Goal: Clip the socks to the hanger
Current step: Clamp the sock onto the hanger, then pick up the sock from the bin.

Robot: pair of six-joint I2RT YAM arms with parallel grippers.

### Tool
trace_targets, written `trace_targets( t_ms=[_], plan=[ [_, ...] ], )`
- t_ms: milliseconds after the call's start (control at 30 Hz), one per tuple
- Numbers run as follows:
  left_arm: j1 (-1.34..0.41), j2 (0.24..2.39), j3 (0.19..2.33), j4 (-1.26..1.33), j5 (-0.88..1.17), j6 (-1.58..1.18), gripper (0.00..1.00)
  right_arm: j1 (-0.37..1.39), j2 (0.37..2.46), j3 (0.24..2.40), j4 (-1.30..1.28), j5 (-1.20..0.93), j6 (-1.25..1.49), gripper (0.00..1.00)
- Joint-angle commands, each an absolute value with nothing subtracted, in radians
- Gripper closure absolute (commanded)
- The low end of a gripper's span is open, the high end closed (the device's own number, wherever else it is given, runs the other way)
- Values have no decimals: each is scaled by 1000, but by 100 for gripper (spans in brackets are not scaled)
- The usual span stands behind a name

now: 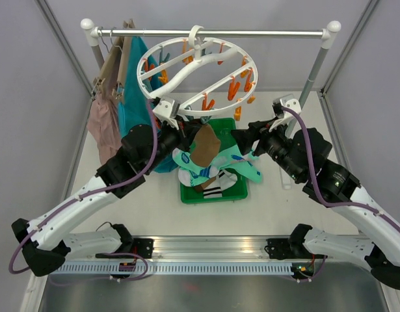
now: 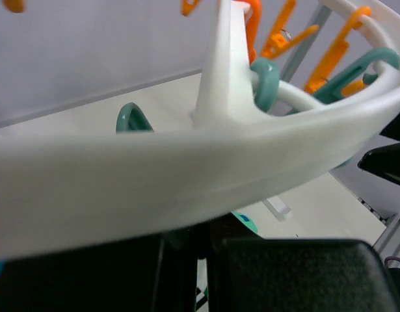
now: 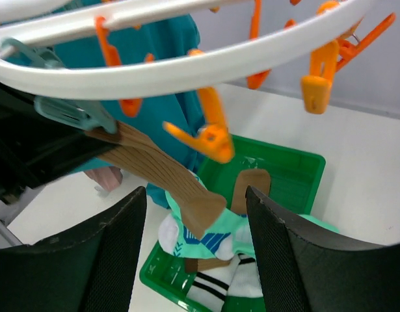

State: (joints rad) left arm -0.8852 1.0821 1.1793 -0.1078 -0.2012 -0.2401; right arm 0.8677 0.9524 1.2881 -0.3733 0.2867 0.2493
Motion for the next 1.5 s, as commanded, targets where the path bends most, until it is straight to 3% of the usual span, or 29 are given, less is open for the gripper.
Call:
trace_targets(
  t_ms=[0, 367, 600, 1100, 1467],
  plan=[
    [-888, 1034, 1196, -195, -319, -272, 98, 870, 934, 1224, -426, 327, 307, 32],
    [-888, 980, 1223, -333, -564, -270, 98, 868, 1017, 1028, -399, 379, 350, 36],
    [-888, 986, 1230, -348, -658, -250, 98, 841, 1162, 954, -400, 518, 465, 36],
    [-887, 1009, 1267, -379, -753, -216, 98, 621, 1322, 916, -281, 419, 554, 34],
    [-887, 1008, 1273, -370, -727, -213, 98, 446, 1380, 838, -176, 252, 667, 23]
  ],
)
